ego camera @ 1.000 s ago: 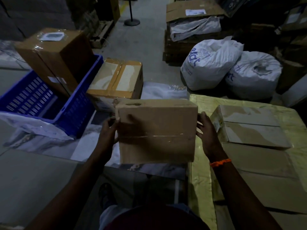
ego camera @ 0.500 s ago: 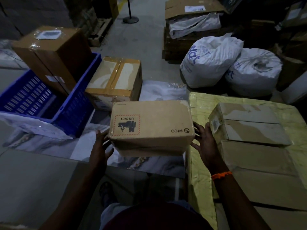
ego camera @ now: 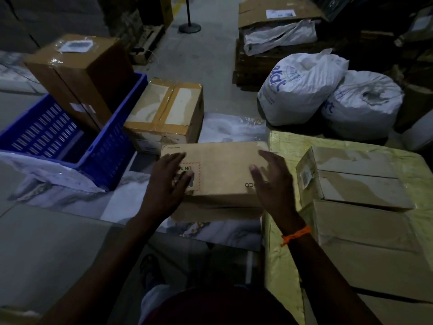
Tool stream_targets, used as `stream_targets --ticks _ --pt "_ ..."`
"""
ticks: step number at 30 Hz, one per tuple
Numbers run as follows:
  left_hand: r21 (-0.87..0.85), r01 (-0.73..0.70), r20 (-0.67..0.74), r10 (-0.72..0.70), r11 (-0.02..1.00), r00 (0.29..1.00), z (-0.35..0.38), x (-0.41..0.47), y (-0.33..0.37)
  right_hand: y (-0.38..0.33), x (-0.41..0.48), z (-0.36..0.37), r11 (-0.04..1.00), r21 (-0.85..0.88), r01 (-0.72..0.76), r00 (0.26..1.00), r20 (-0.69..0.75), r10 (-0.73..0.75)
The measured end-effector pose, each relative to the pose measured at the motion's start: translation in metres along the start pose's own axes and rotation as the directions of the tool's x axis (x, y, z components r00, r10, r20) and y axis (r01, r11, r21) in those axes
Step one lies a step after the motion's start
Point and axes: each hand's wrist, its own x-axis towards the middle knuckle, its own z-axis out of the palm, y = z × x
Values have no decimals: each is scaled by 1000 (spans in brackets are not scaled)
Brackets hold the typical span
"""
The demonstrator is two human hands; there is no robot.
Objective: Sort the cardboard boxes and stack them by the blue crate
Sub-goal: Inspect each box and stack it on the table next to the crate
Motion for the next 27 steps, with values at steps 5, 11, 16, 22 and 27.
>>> stream_targets --ticks 5,11,16,22,27 --pt "417 -202 299 77 886 951 35 31 10 -15 13 55 860 -449 243 878 478 2" --pt "498 -256 387 52 828 921 40 31 7 -4 7 65 783 -523 337 843 537 -4" --pt "500 -261 415 36 826 909 40 32 9 -5 11 65 771 -536 343 815 578 39" --pt "493 -285 409 70 822 910 32 27 -3 -3 10 51 784 -522 337 817 575 32" --pt "554 -252 384 26 793 923 14 30 -16 17 29 27 752 -604 265 841 526 125"
